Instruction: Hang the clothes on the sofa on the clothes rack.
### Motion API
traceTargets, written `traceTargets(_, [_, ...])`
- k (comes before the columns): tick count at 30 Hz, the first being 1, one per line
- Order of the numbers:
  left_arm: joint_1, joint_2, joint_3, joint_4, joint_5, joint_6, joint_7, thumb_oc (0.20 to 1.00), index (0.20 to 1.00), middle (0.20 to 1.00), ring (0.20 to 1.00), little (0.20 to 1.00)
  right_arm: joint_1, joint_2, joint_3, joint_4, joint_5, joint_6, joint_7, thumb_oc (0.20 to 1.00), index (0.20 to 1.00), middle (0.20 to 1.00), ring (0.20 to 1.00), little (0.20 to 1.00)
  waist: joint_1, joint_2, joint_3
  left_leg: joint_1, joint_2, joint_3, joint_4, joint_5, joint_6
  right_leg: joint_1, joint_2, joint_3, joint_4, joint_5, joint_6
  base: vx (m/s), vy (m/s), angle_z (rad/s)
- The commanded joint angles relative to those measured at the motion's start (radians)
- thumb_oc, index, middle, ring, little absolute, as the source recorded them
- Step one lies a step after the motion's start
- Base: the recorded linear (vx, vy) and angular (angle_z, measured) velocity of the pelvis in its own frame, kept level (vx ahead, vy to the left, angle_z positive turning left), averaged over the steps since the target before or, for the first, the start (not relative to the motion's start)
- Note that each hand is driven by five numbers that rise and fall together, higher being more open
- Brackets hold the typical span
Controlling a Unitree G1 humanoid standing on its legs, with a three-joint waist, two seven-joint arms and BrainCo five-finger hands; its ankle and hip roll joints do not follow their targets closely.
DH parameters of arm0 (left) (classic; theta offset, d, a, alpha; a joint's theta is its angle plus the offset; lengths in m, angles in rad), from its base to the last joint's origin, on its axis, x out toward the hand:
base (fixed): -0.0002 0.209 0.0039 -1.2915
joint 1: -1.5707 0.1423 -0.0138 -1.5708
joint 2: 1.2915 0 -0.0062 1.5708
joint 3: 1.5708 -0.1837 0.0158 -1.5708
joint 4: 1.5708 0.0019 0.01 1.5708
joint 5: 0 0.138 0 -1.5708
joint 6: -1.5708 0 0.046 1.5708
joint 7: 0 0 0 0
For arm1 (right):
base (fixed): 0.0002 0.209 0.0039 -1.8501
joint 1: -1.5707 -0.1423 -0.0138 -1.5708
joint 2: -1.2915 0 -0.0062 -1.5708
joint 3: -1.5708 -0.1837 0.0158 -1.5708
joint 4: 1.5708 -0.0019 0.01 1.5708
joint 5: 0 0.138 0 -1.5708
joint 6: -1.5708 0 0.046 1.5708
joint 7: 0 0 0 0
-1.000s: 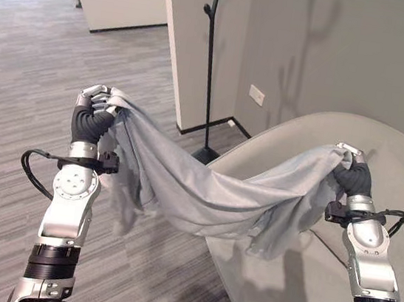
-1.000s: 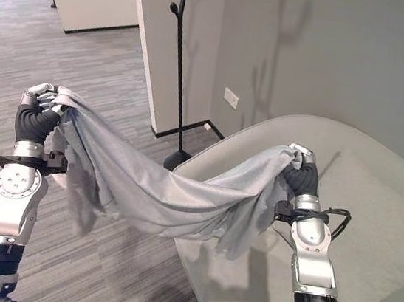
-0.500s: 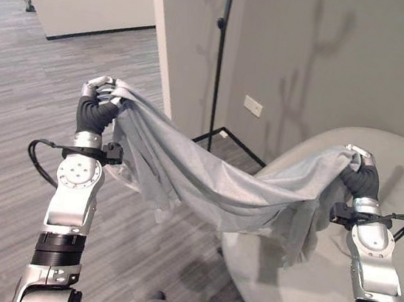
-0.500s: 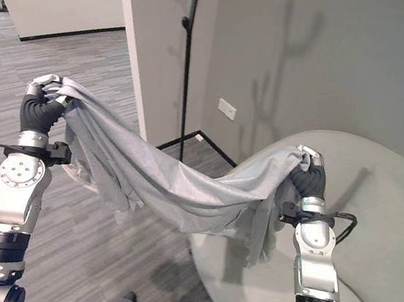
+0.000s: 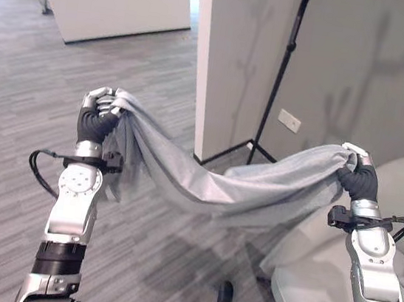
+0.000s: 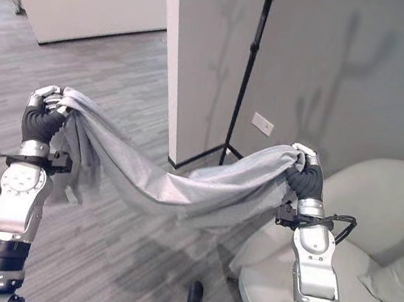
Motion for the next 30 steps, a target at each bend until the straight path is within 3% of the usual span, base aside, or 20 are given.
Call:
traceTargets(1, [-0.032,0.071,0.012,-0.075,-0.007,-0.083,0.012,0.200,0.200,0.200,0.200,0.200,-0.088,-0.010,-0.027,-0.012,0.043,-0.062,-0.010,0.200,0.200,0.200,0.200,0.200,0.016,-0.070,-0.051,-0.048,0.117,0.047,-0.002,0.028,-0.100,0.104,-0.049,0.018,-0.133,0.059,0.054,0.00,0.000,0.13])
traceTargets(7, [-0.050,0.084,-0.001,-0.070,-0.007,-0.086,0.024,0.200,0.200,0.200,0.200,0.200,-0.067,-0.014,-0.044,-0.004,0.030,-0.065,-0.001,0.200,0.200,0.200,0.200,0.200,0.010,-0.045,-0.068,-0.022,0.143,0.064,-0.002,0.056,-0.104,0.142,-0.056,-0.006,-0.133,0.045,0.058,0.08,-0.085,0.11])
traceTargets(10, [-0.054,0.082,-0.005,-0.076,-0.007,-0.081,0.015,0.200,0.200,0.200,0.200,0.200,-0.061,-0.009,-0.047,-0.002,0.030,-0.068,0.002,0.200,0.200,0.200,0.200,0.200,0.006,-0.034,-0.068,0.009,0.165,0.070,-0.002,0.095,-0.110,0.151,-0.050,-0.014,-0.133,0.036,0.058,0.08,-0.064,-0.05])
traceTargets(11, [-0.057,0.078,-0.010,-0.082,-0.008,-0.079,0.011,0.200,0.200,0.200,0.200,0.200,-0.061,-0.008,-0.048,0.001,0.030,-0.068,0.001,0.200,0.200,0.200,0.200,0.200,0.004,-0.034,-0.066,0.005,0.175,0.075,0.029,0.103,-0.115,0.157,-0.050,-0.018,-0.133,0.029,0.056,0.04,-0.174,-0.03])
traceTargets(12, [-0.050,0.063,-0.023,-0.114,-0.028,-0.078,-0.006,0.200,0.200,0.200,0.200,0.200,-0.059,-0.004,-0.059,-0.014,0.031,-0.066,0.001,0.200,0.200,0.200,0.200,0.200,0.006,-0.057,-0.042,-0.086,0.204,0.074,0.266,0.083,-0.110,0.187,-0.078,-0.018,-0.133,0.030,0.049,0.05,-0.196,0.12])
traceTargets(13, [-0.043,0.071,-0.017,-0.115,-0.035,-0.073,-0.006,0.200,0.200,0.200,0.200,0.200,-0.066,0.001,-0.060,-0.010,0.029,-0.063,-0.001,0.200,0.200,0.200,0.200,0.200,0.019,-0.059,-0.022,-0.149,0.219,0.064,0.314,0.065,-0.101,0.212,-0.083,-0.005,-0.133,0.013,0.044,0.10,-0.186,0.39])
traceTargets(14, [-0.029,0.087,-0.003,-0.124,-0.036,-0.074,-0.010,0.200,0.200,0.200,0.200,0.200,-0.056,0.001,-0.077,-0.015,0.022,-0.064,-0.003,0.200,0.200,0.200,0.200,0.200,0.036,-0.067,-0.018,-0.192,0.213,0.058,0.248,0.044,-0.095,0.217,-0.077,0.014,-0.133,0.007,0.040,0.21,-0.026,0.26])
traceTargets(16, [-0.027,0.106,0.005,-0.124,-0.031,-0.068,-0.011,0.200,0.200,0.200,0.200,0.200,-0.062,0.000,-0.084,0.001,0.019,-0.066,-0.013,0.200,0.200,0.200,0.200,0.200,0.080,-0.066,-0.017,-0.228,0.189,0.030,0.038,0.087,-0.106,0.234,-0.058,0.059,-0.133,-0.003,0.039,0.28,0.057,-0.18])
traceTargets(17, [-0.035,0.109,0.009,-0.122,-0.030,-0.070,-0.013,0.200,0.200,0.200,0.200,0.200,-0.075,0.002,-0.071,0.022,0.022,-0.067,-0.020,0.200,0.200,0.200,0.200,0.200,0.102,-0.069,-0.006,-0.302,0.173,0.023,-0.002,0.087,-0.115,0.255,-0.058,0.076,-0.133,-0.007,0.039,0.24,0.092,-0.44])
traceTargets(18, [-0.037,0.112,0.008,-0.123,-0.032,-0.070,-0.016,0.200,0.200,0.200,0.200,0.200,-0.078,0.003,-0.065,0.028,0.026,-0.066,-0.018,0.200,0.200,0.200,0.200,0.200,0.110,-0.069,-0.003,-0.339,0.170,0.026,-0.002,0.080,-0.118,0.265,-0.060,0.080,-0.133,-0.009,0.038,0.40,0.285,-0.53])
traceTargets(20, [-0.008,0.114,0.020,-0.149,-0.013,-0.076,-0.029,0.200,0.200,0.200,0.200,0.200,-0.067,0.023,-0.053,0.016,0.042,-0.059,0.003,0.200,0.200,0.200,0.200,0.200,0.113,-0.061,-0.061,-0.301,0.169,0.058,-0.002,0.103,-0.132,0.291,-0.107,0.081,-0.133,0.023,0.042,0.45,0.392,-1.12])
traceTargets(25, [-0.011,0.117,0.016,-0.149,-0.002,-0.077,-0.033,0.200,0.200,0.200,0.200,0.200,-0.075,0.034,-0.040,0.009,0.046,-0.060,0.004,0.200,0.200,0.200,0.200,0.200,0.116,-0.075,-0.088,-0.252,0.137,0.088,-0.002,0.096,-0.130,0.317,-0.161,0.070,-0.119,0.055,0.047,0.24,0.231,-0.72])
traceTargets(29, [-0.037,0.111,-0.009,-0.138,0.007,-0.072,-0.029,0.200,0.200,0.200,0.200,0.200,-0.088,0.051,-0.037,-0.017,0.037,-0.056,0.001,0.200,0.200,0.200,0.200,0.200,0.108,-0.064,-0.083,-0.197,0.110,0.101,-0.002,0.067,-0.126,0.302,-0.182,0.073,0.023,0.054,0.057,0.25,0.292,-0.33])
traceTargets(30, [-0.048,0.105,-0.019,-0.141,0.006,-0.075,-0.029,0.200,0.200,0.200,0.200,0.200,-0.093,0.057,-0.038,-0.032,0.038,-0.055,0.003,0.200,0.200,0.200,0.200,0.200,0.103,-0.049,-0.071,-0.167,0.110,0.100,-0.002,0.058,-0.123,0.281,-0.179,0.066,0.096,0.048,0.059,0.18,0.262,0.09])
